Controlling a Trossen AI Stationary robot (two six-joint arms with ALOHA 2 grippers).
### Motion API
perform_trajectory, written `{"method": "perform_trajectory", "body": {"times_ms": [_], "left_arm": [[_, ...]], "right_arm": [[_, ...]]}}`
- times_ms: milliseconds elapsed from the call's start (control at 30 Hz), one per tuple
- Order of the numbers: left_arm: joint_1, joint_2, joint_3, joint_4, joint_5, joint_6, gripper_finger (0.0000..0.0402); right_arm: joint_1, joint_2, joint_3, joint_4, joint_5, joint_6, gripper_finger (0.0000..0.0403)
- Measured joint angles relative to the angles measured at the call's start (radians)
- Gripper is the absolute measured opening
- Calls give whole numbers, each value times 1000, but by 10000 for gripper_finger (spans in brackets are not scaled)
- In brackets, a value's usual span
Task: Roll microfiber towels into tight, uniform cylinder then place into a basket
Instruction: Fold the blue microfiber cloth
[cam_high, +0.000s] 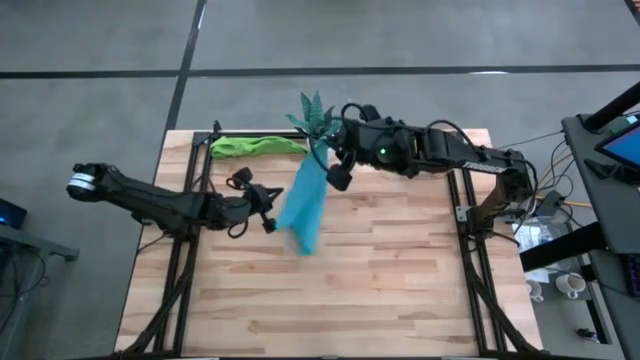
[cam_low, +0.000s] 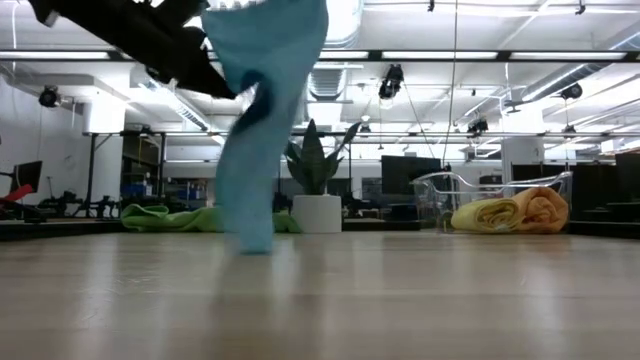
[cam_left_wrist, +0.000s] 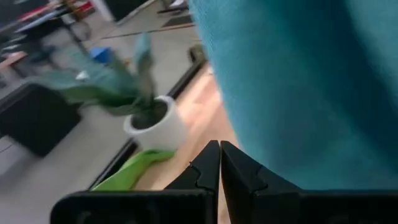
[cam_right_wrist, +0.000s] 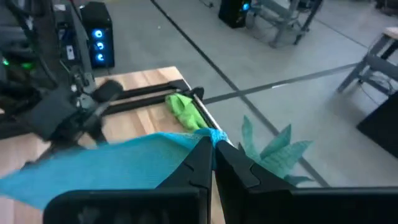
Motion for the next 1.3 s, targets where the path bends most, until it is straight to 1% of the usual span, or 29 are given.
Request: {"method": "perform_trajectory", "body": {"times_ms": [100, 300, 600, 1067, 1200, 1300], "left_arm": [[-1, -32, -1, -55, -49, -43, 0], [-1, -52, -3, -58, -51, -62, 0], [1, -27, -3, -64, -60, -56, 0], [4, -39, -3, -194, -314, -54, 0], [10, -56, -3, -200, -322, -53, 7], [16, -71, -1, -200, -322, -27, 37]], "right_arm": [[-2, -4, 2, -36, -17, 21, 9], [-1, 0, -2, -92, -22, 52, 9], [-1, 2, -6, -87, -18, 53, 9], [-42, 9, -35, -90, -16, 96, 9], [-54, 9, -57, -87, -16, 98, 9], [-60, 9, -64, -88, -17, 105, 9]]}}
